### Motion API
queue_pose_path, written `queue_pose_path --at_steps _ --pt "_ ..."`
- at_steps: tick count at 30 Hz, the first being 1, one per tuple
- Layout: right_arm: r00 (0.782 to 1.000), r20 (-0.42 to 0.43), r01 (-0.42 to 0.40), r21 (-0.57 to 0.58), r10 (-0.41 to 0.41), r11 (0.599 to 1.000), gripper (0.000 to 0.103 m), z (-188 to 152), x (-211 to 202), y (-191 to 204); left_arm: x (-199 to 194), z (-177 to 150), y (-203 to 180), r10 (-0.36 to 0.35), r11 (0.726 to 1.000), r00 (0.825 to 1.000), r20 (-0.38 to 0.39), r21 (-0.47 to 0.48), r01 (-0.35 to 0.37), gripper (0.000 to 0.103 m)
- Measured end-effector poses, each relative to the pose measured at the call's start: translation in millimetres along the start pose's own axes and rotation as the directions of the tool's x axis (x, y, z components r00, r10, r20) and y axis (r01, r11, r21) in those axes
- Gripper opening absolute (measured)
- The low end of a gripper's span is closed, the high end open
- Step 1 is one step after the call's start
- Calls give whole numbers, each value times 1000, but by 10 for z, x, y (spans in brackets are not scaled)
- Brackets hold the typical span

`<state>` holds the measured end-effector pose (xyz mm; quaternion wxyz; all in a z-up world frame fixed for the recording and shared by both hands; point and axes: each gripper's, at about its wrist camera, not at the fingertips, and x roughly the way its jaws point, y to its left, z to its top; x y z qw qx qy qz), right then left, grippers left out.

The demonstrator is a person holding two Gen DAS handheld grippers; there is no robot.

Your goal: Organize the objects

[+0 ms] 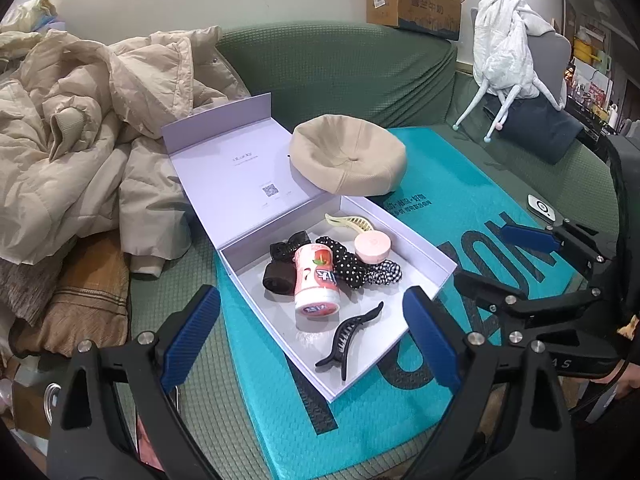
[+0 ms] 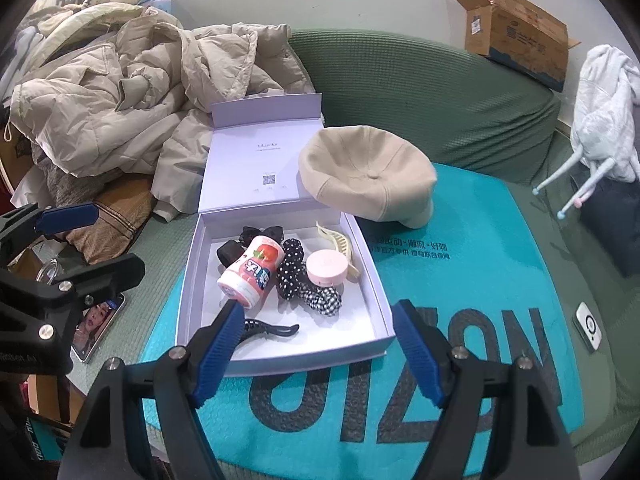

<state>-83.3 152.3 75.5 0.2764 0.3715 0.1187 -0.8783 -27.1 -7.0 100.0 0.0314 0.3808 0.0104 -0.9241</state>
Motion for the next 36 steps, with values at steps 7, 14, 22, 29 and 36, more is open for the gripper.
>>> queue_pose_path --at_steps 7,14,22,29,36 --pt "1000 -17 23 27 -23 999 79 -157 -102 -12 -58 -148 -37 2 1000 1000 -13 11 -2 92" --pt "999 -33 31 54 -29 998 79 -356 -179 -5 -99 -325 -77 -5 1000 999 -31 12 5 92" --pt "998 -42 40 81 -36 996 79 -548 -288 -17 -145 -501 -111 0 1000 999 -42 8 0 92" --pt "998 -53 50 91 -45 995 79 -684 -340 -33 -155 -634 -149 -14 1000 998 -59 -1 14 92" --pt "997 -55 57 97 -51 994 79 -738 -367 -38 -155 -655 -194 -25 1000 998 -57 14 25 92"
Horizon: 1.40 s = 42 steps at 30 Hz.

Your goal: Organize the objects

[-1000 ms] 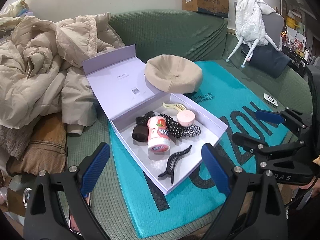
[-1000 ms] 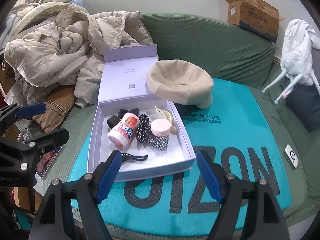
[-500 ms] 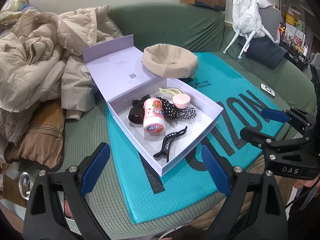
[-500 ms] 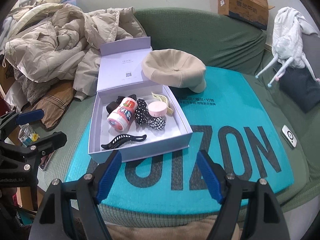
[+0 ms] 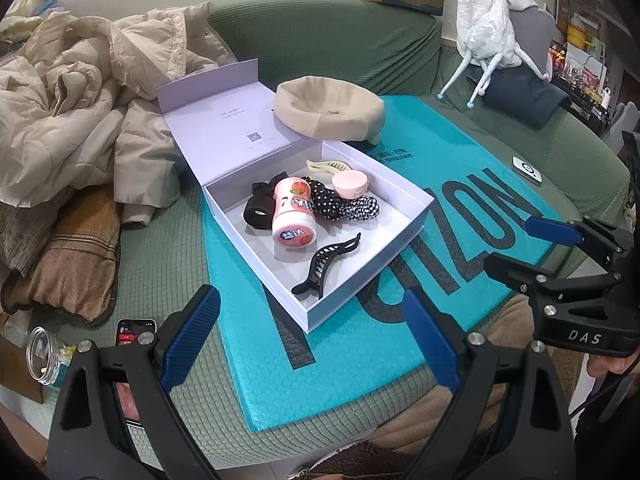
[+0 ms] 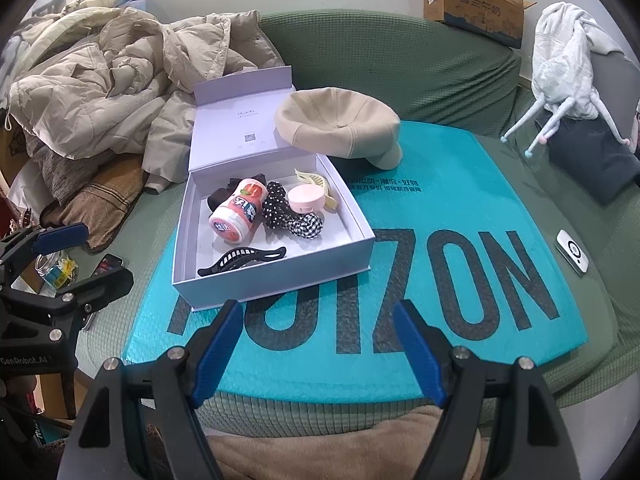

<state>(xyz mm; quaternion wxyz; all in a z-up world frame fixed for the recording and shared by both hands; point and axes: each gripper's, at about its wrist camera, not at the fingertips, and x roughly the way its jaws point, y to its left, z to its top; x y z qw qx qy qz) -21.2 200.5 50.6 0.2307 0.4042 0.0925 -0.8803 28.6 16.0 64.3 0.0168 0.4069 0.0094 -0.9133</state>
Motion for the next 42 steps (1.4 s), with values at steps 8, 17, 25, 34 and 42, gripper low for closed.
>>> queue_pose_path --at_steps 8,17,25,34,42 --pt "1000 -16 7 3 -7 1000 79 -40 34 2 61 24 -39 -27 999 1000 -7 17 27 92" --pt "999 -30 23 12 -22 1000 79 -50 74 -31 168 70 -23 -46 999 999 -18 23 46 92" --pt "999 -33 27 12 -27 1000 79 -42 90 -37 224 138 6 -51 998 999 -13 23 51 92" --pt "999 -34 38 16 -38 999 81 -29 93 -46 286 168 1 -64 997 998 -24 28 65 92" --pt "998 -38 42 15 -42 999 82 -26 101 -53 315 167 -5 -52 998 998 -30 36 53 92"
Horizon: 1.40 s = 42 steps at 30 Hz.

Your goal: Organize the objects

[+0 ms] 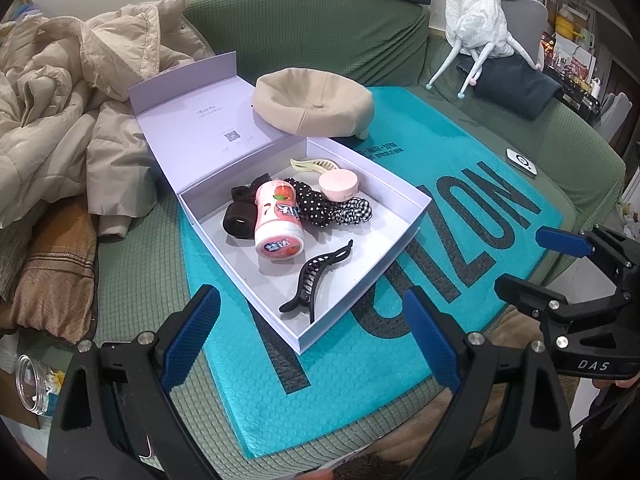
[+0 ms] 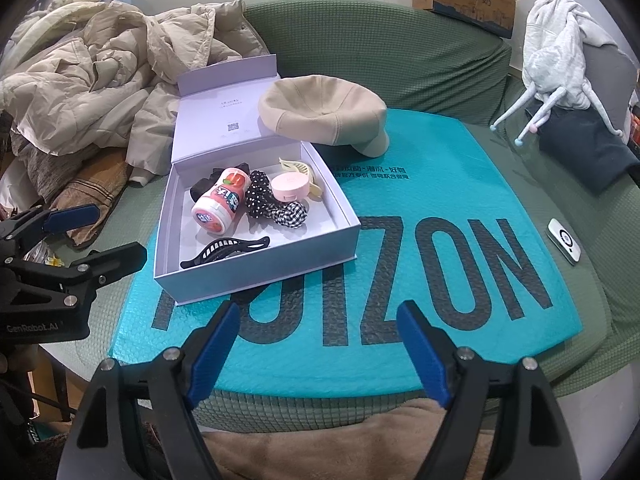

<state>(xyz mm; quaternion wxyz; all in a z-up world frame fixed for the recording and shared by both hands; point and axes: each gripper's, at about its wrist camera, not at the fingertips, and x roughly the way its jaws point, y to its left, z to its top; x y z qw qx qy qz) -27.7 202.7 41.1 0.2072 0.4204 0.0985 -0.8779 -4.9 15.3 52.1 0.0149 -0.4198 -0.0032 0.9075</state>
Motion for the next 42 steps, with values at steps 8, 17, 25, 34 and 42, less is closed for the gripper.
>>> queue_pose_path --at_steps 8,17,25,34,42 --pt "1000 -3 1 0 -1 1000 82 -4 14 5 10 1 -13 4 1000 1000 -1 2 -4 92" --pt "1000 -4 0 -1 0 1000 82 -11 24 6 29 -7 -18 1 1000 1000 -6 5 -1 92" --pt "1000 -5 -1 0 1 1000 82 -16 27 -1 48 -24 -30 7 1000 1000 -9 18 -7 92" --pt "1000 -10 -1 4 1 1000 82 -32 40 -24 75 -33 -57 20 999 1000 -22 38 -19 92" --pt "1000 -13 -3 13 3 1000 82 -39 46 -44 98 -32 -67 19 999 999 -30 40 -18 92"
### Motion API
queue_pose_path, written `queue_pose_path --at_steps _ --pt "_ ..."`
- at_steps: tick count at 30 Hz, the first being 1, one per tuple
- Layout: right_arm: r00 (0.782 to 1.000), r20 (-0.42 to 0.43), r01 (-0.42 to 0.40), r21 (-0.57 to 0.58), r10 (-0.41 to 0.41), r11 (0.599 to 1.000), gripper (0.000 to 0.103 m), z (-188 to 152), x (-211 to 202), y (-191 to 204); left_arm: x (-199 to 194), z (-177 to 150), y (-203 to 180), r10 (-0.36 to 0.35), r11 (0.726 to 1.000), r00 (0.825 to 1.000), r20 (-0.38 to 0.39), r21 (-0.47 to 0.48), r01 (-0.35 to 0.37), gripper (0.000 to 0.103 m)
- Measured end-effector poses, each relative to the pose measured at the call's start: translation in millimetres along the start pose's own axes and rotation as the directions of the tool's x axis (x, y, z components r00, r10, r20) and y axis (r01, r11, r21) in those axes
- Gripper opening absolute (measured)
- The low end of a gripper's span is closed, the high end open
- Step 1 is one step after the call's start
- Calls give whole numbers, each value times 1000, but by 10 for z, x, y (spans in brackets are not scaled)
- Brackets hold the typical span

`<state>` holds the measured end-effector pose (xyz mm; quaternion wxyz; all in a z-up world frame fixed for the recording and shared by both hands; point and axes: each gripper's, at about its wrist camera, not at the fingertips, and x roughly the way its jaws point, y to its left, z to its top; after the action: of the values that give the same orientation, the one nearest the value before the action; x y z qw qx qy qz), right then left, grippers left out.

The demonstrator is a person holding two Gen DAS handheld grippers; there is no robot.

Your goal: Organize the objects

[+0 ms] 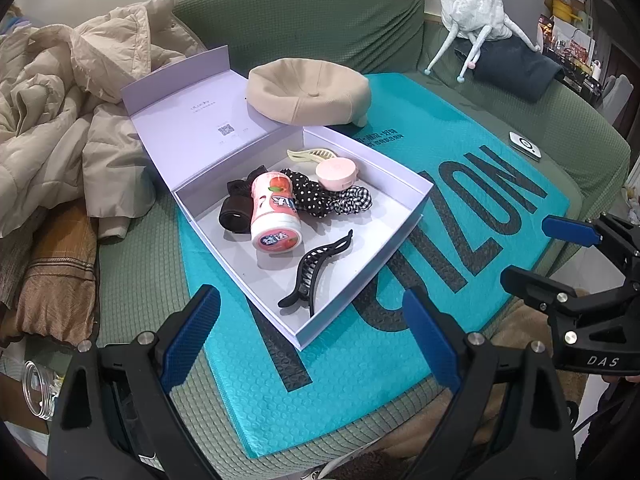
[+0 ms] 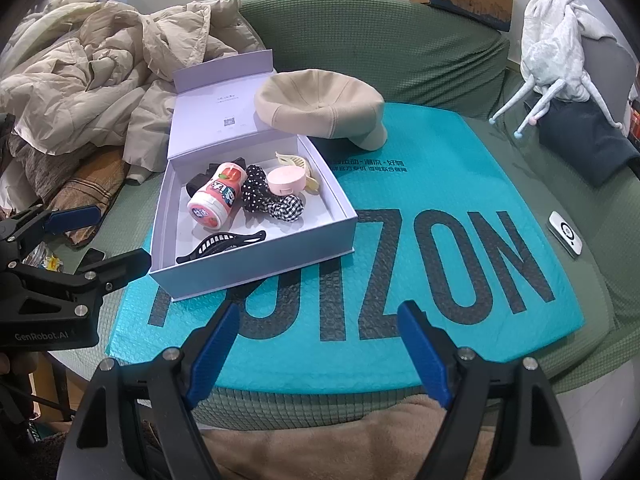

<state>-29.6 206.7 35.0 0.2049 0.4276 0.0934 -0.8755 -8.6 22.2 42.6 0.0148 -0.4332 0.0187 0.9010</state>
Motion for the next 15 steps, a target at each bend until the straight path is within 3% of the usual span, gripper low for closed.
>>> queue_pose_path --at_steps 15 --pt "1000 -19 -3 22 3 1000 82 -29 88 -56 90 5 -87 0 1000 1000 -3 27 0 92"
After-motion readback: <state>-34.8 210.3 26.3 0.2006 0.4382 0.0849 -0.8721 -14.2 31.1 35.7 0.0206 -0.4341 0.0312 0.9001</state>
